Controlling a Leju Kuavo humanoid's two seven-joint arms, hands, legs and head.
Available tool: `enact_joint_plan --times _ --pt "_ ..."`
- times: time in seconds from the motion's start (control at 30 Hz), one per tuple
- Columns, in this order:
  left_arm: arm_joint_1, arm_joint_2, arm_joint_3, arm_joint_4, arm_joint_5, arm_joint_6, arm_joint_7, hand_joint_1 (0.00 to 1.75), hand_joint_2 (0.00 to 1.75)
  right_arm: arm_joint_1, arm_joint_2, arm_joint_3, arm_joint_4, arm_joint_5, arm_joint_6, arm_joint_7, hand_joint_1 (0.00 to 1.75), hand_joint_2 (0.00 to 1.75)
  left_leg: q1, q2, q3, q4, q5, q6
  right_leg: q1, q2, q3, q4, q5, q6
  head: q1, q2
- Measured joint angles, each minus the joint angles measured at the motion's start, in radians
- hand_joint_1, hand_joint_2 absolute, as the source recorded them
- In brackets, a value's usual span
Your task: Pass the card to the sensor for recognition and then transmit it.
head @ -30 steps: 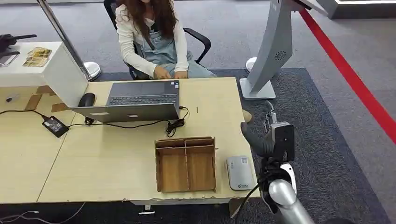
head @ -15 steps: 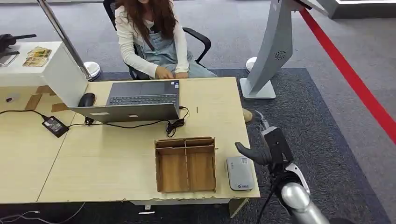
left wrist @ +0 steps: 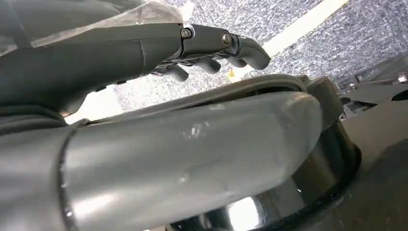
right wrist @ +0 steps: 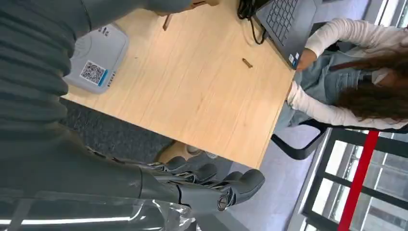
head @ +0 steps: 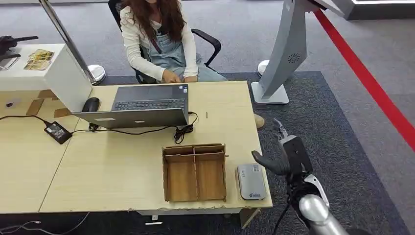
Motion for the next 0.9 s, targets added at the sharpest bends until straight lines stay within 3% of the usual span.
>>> enact_joint_plan --times 0.9 --pt "-0.002 0.005 -0.016 0.0 -0.004 0.012 -0.003 0.0 0.0 0.007 -0.001 -0.005 -0.025 -0.004 -0.014 0.015 0.0 1.75 0.0 0.0 0.0 0.0 0.0 0.0 0.0 0.0 0.0 0.0 0.0 0.0 0.0 0.0"
